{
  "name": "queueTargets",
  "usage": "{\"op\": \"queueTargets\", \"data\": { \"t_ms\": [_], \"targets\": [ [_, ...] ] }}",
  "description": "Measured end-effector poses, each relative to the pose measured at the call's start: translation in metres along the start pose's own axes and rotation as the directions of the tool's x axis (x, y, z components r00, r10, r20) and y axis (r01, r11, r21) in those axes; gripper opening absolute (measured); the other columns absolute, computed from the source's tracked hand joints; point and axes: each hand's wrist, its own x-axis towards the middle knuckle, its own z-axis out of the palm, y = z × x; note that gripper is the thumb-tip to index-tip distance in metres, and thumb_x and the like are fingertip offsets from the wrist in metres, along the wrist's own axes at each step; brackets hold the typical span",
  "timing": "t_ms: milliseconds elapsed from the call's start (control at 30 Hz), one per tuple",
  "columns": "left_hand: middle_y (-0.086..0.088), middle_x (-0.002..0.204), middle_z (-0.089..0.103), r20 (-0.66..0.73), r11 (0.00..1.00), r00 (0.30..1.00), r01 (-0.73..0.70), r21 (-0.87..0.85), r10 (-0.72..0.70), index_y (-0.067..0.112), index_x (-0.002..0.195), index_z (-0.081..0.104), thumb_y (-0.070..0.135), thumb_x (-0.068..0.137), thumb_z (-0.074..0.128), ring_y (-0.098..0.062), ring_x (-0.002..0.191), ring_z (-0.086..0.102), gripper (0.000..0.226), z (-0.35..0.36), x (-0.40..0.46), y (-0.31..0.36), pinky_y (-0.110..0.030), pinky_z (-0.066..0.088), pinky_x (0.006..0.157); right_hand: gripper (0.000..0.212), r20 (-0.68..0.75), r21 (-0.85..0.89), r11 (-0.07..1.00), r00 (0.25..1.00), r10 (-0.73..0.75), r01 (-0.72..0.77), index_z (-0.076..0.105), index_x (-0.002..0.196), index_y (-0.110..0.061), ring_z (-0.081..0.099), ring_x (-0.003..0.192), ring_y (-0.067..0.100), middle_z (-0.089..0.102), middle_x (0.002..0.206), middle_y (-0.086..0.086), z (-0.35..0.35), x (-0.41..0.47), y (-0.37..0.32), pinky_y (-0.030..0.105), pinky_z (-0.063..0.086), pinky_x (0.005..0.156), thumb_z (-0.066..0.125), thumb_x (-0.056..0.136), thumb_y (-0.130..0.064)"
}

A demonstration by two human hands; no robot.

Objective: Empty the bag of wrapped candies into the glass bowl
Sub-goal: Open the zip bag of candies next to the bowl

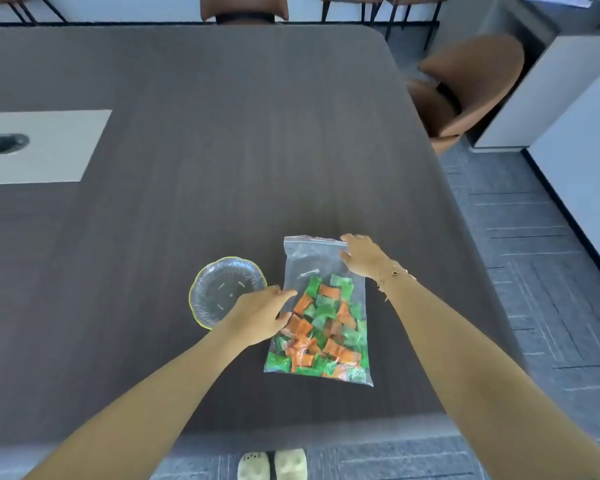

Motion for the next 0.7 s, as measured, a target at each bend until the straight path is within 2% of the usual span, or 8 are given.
{"op": "queueTargets", "data": {
  "t_ms": [67, 133, 200, 267, 400, 500, 600, 700],
  "targets": [
    [-0.005, 0.118, 0.058, 0.009, 1.0, 1.0, 0.019, 0.015, -0.019, 0.021, 0.136, 0.04, 0.032, 0.095, 0.044, -0.028, 0.094, 0.065, 0.042, 0.002, 0.001, 0.002, -0.038, 0.051, 0.074, 0.046, -0.022, -0.035, 0.999, 1.0, 0.023, -0.023, 0.042, 0.136, -0.007, 0.043, 0.126, 0.037, 0.054, 0.13, 0.02, 0.0, -0.001, -0.001, 0.042, 0.032, 0.107, 0.048, 0.095, -0.026],
    [-0.007, 0.116, 0.056, 0.021, 0.998, 0.999, 0.033, 0.047, -0.034, 0.018, 0.132, 0.044, 0.028, 0.096, 0.043, -0.029, 0.093, 0.064, 0.038, 0.006, 0.0, 0.004, -0.039, 0.051, 0.074, 0.043, -0.047, -0.022, 1.0, 0.999, 0.018, -0.019, 0.051, 0.13, -0.012, 0.046, 0.122, 0.037, 0.055, 0.126, 0.017, -0.001, -0.009, -0.003, 0.042, 0.033, 0.106, 0.055, 0.091, -0.029],
    [-0.008, 0.114, 0.056, -0.001, 0.998, 0.999, 0.053, 0.045, -0.053, 0.016, 0.127, 0.047, 0.025, 0.095, 0.043, -0.03, 0.093, 0.064, 0.033, 0.006, 0.0, 0.005, -0.039, 0.052, 0.072, 0.028, -0.046, 0.0, 1.0, 0.999, -0.002, 0.002, 0.065, 0.112, -0.015, 0.055, 0.11, 0.033, 0.059, 0.114, 0.012, -0.003, -0.019, -0.006, 0.041, 0.042, 0.098, 0.059, 0.086, -0.023],
    [-0.007, 0.113, 0.057, -0.064, 0.997, 0.996, 0.071, 0.03, -0.069, 0.015, 0.124, 0.05, 0.024, 0.095, 0.042, -0.028, 0.092, 0.064, 0.031, 0.005, 0.002, 0.005, -0.037, 0.05, 0.068, 0.02, -0.027, 0.012, 0.999, 0.999, -0.046, 0.046, 0.068, 0.099, -0.012, 0.061, 0.098, 0.031, 0.06, 0.108, 0.01, -0.007, -0.031, -0.009, 0.039, 0.048, 0.088, 0.056, 0.083, -0.013],
    [-0.006, 0.106, 0.061, -0.203, 0.992, 0.972, 0.112, -0.052, -0.121, 0.014, 0.117, 0.057, 0.025, 0.096, 0.042, -0.026, 0.091, 0.064, 0.028, -0.013, 0.006, 0.02, -0.034, 0.048, 0.065, 0.019, -0.124, 0.07, 0.99, 0.986, -0.111, 0.12, 0.065, 0.096, -0.007, 0.063, 0.087, 0.032, 0.058, 0.099, 0.011, -0.021, -0.063, -0.019, 0.04, 0.053, 0.077, 0.047, 0.089, -0.008],
    [-0.008, 0.086, 0.064, -0.292, 0.983, 0.946, 0.099, -0.152, -0.141, 0.008, 0.092, 0.061, 0.028, 0.096, 0.041, -0.027, 0.08, 0.063, 0.029, -0.037, 0.006, 0.035, -0.029, 0.041, 0.058, 0.027, -0.209, 0.095, 0.985, 0.97, -0.123, 0.146, 0.065, 0.101, -0.014, 0.063, 0.086, 0.028, 0.059, 0.099, 0.008, -0.038, -0.091, -0.028, 0.04, 0.054, 0.076, 0.043, 0.09, -0.005],
    [-0.005, 0.055, 0.049, -0.338, 0.943, 0.906, 0.154, -0.297, -0.254, 0.012, 0.054, 0.041, 0.034, 0.096, 0.034, -0.026, 0.059, 0.051, 0.048, -0.065, 0.005, 0.056, -0.026, 0.028, 0.045, 0.03, -0.261, 0.116, 0.978, 0.955, -0.14, 0.175, 0.065, 0.107, -0.019, 0.063, 0.086, 0.025, 0.061, 0.102, 0.007, -0.055, -0.119, -0.037, 0.042, 0.056, 0.077, 0.045, 0.09, -0.005],
    [-0.011, 0.051, 0.047, -0.327, 0.906, 0.881, 0.216, -0.363, -0.342, 0.011, 0.049, 0.043, 0.045, 0.096, 0.031, -0.025, 0.056, 0.048, 0.059, -0.091, 0.006, 0.076, -0.029, 0.038, 0.055, 0.031, -0.28, 0.096, 0.97, 0.941, -0.188, 0.223, 0.065, 0.106, -0.018, 0.063, 0.085, 0.026, 0.061, 0.099, 0.006, -0.073, -0.142, -0.048, 0.042, 0.055, 0.075, 0.046, 0.089, -0.003]
  ]
}}
